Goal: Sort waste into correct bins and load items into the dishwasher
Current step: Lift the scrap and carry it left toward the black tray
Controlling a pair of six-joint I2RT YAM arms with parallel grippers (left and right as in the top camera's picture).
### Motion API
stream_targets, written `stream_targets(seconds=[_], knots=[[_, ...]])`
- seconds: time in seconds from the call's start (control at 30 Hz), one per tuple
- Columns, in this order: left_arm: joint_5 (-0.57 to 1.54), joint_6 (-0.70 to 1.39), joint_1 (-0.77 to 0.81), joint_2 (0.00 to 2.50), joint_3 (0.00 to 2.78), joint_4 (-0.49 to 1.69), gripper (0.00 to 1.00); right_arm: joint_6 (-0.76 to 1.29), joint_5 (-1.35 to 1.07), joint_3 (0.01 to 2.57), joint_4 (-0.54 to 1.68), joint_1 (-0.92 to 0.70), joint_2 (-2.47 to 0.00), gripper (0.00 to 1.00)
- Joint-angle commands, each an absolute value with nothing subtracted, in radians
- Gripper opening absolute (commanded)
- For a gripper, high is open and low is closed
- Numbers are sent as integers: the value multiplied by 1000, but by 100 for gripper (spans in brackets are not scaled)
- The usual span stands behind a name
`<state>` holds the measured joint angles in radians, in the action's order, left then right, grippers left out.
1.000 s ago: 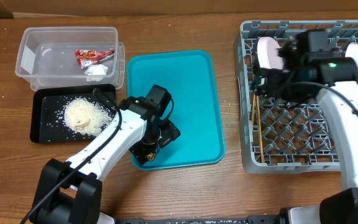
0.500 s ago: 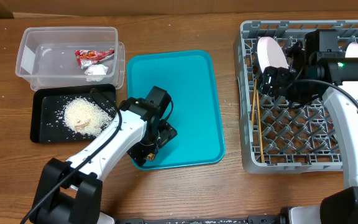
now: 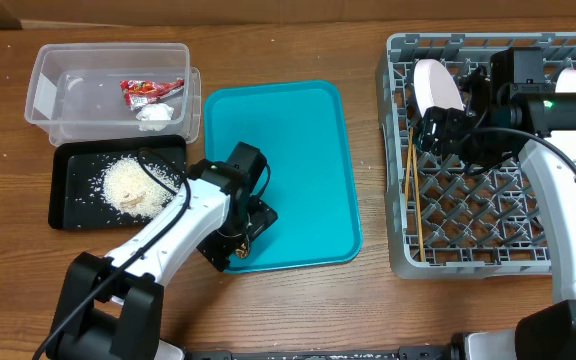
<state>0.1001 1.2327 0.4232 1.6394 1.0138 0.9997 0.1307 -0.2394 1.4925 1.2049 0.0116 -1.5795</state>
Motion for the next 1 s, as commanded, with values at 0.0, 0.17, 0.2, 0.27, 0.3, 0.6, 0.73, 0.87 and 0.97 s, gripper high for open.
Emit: stream_targets(seconds=[0.0, 0.17, 0.2, 0.27, 0.3, 0.6, 0.73, 0.87, 0.97], knots=[[129, 1253, 403, 1648, 979, 964, 100, 131, -249, 1493, 1203, 14, -1573, 94], [123, 1252, 402, 1648, 932, 910, 99, 131, -249, 1493, 1202, 14, -1573, 94], [121, 1253, 402, 1648, 921, 901, 99, 131, -249, 1493, 1202, 14, -1573, 94], [119, 1253, 402, 1648, 902, 872, 98, 131, -249, 1493, 1202, 14, -1573, 94], [113, 1252, 402, 1648, 896, 856, 98, 131, -249, 1493, 1202, 14, -1573, 93], [93, 1252, 402, 1648, 886, 813, 78, 131, -249, 1493, 1203, 14, -1573, 94], [93, 1253, 402, 1648, 860, 780, 75, 131, -249, 1493, 1206, 14, -1573, 94], [94, 1254, 402, 1648, 841, 757, 70, 131, -249, 1493, 1206, 14, -1573, 93], [93, 1254, 402, 1648, 841, 757, 58, 131, -249, 1493, 1206, 14, -1573, 93]])
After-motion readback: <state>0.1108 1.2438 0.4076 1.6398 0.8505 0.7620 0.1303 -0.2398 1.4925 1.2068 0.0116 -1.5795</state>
